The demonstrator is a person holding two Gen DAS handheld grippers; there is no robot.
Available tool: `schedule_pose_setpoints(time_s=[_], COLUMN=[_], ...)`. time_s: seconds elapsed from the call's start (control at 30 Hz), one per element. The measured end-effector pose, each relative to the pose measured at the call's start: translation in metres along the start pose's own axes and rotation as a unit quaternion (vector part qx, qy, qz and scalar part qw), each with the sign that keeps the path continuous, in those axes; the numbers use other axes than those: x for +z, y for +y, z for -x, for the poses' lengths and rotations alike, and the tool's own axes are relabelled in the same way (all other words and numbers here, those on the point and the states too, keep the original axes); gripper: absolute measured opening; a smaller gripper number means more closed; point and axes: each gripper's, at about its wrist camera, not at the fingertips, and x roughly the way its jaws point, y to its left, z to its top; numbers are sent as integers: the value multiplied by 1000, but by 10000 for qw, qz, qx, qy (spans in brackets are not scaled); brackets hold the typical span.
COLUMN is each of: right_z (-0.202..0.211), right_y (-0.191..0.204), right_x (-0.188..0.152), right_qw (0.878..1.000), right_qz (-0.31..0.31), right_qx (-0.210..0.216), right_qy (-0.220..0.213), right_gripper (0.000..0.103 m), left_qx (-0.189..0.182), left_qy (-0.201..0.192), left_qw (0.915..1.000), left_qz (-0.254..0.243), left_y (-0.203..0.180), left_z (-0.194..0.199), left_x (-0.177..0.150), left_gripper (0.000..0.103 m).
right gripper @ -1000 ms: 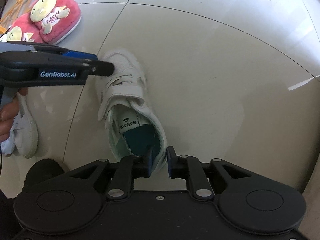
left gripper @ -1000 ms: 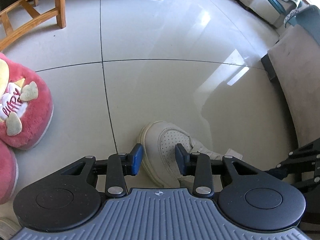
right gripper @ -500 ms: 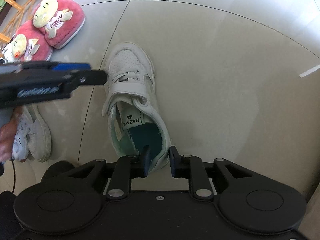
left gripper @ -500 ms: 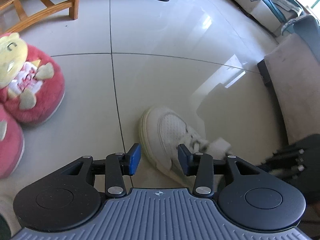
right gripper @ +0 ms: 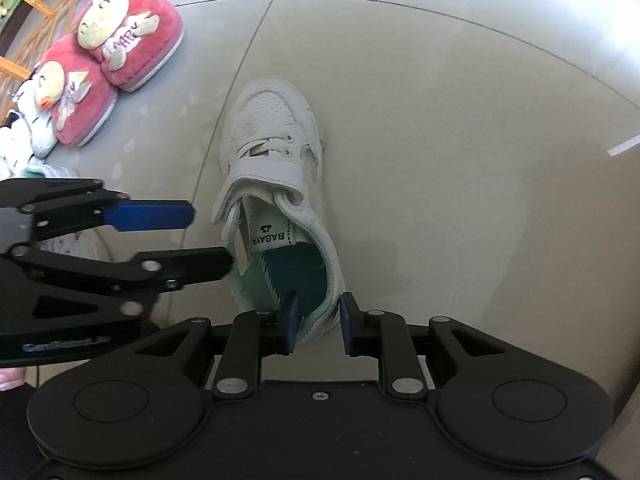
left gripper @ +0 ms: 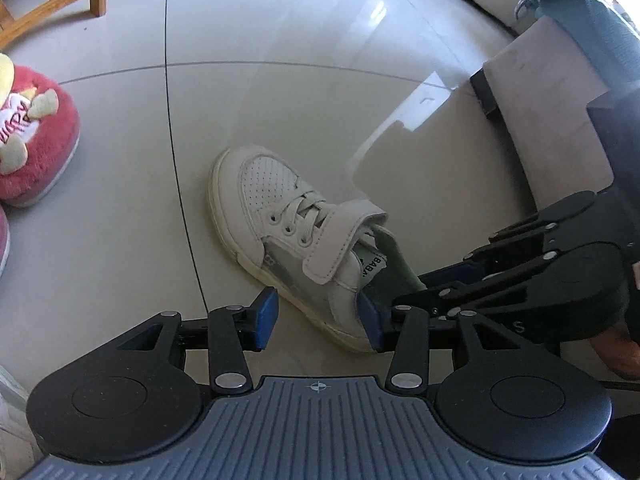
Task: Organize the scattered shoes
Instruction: 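Grasp the sneaker heel with the left gripper while the right gripper opens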
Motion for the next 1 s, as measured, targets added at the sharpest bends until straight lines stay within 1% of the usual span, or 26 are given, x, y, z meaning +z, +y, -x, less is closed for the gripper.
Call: schedule_pose_setpoints(time_s=[0.1, 0.23, 0.3, 0.37, 0.43, 0.53, 0.57, 0.67, 0.77, 0.93, 1.0], right_z=[-2, -4, -2, -1, -1, -1, 1, 6, 8, 2, 2], right_y=[3, 8, 10, 13, 16, 17, 14, 9, 1, 0, 0], right_x=[4, 8, 9, 10, 12, 12, 9, 6, 4, 5, 4], right_qw=[9999, 9999, 9998, 9997, 9995, 9992, 9991, 9980, 9980, 9977, 9976], right_qz=[-32, 63, 137, 205, 274, 292, 313, 434, 430, 506, 538], right_qx=[140, 142, 136, 122, 62, 90, 74, -129, -116, -100, -103], right_qy=[2, -36, -72, -111, -173, -248, -284, -433, -454, -437, -430], right_gripper=[25, 25, 25, 25, 25, 25, 25, 25, 25, 25, 25], left_qx=[83, 98, 79, 25, 28, 99, 152, 417, 686, 899, 992], left_qy=[47, 123, 152, 180, 203, 220, 213, 167, 87, -35, -44], left_qw=[10000, 9999, 9999, 9998, 9997, 9996, 9995, 9985, 9970, 9959, 9950], left_qz=[11, 13, 2, -22, -96, -161, -178, -313, -360, -28, 71], left_y=[0, -2, -3, -5, -8, -10, -9, -7, -1, 19, 22], left_z=[-4, -10, -12, -12, -12, -11, -9, -4, 0, 7, 8], left_x=[0, 0, 1, 2, 3, 4, 5, 8, 12, 15, 15], left_gripper=[45, 44, 40, 31, 30, 27, 25, 23, 23, 24, 26])
